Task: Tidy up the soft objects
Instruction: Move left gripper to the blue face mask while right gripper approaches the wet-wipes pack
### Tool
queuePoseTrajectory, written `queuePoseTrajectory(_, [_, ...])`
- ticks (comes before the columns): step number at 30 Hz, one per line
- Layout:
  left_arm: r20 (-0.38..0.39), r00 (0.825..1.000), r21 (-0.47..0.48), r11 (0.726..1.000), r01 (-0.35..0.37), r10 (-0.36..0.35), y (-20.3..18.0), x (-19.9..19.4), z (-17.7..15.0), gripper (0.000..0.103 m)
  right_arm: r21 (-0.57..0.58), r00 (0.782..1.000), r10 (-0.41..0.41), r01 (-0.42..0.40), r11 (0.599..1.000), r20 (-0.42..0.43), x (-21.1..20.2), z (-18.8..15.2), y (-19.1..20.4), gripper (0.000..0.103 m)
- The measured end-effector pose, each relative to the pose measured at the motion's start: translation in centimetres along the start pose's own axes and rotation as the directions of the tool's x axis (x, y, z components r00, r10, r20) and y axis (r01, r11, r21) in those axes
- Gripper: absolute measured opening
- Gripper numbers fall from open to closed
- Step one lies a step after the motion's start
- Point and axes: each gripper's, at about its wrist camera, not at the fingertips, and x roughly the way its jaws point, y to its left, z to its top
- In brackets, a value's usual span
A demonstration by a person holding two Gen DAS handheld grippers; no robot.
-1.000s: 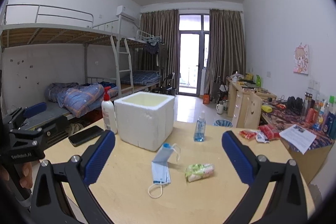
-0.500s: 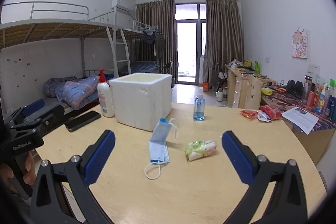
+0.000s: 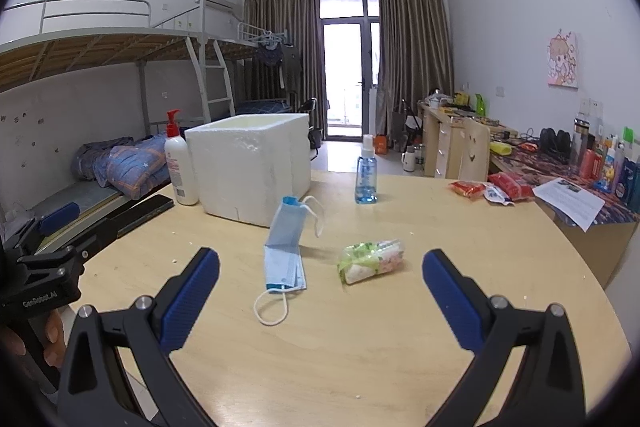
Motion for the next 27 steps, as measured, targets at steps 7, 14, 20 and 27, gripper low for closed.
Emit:
queuePoseTrajectory(7, [-0.022, 0.998, 0.031, 0.998, 0.055, -0.054, -1.8, 1.6, 0.2, 0.102, 0.033, 0.999, -0.033, 0.033, 0.999, -0.008, 0.2, -0.4, -1.6, 0.103])
queuePoseTrajectory(14, [-0.05, 0.993, 0.064, 0.992, 0.11, -0.106, -4.0, 3.3, 0.3, 0.102, 0.068, 0.996, -0.083, 0.084, 0.994, -0.012, -0.2, -0.8, -3.7, 0.103])
queuePoseTrajectory(20, [-0.076, 0.99, 0.082, 0.989, 0.122, -0.116, -4.5, 4.6, 0.6, 0.102, 0.087, 0.994, -0.101, 0.104, 0.991, -0.034, 0.5, -0.9, -4.6, 0.103])
queuePoseTrajectory(27, [-0.123, 0.983, 0.106, 0.983, 0.151, -0.138, -5.0, 6.6, 0.9, 0.102, 0.093, 0.993, -0.1, 0.106, 0.99, -0.064, 2.0, -0.9, -4.8, 0.103])
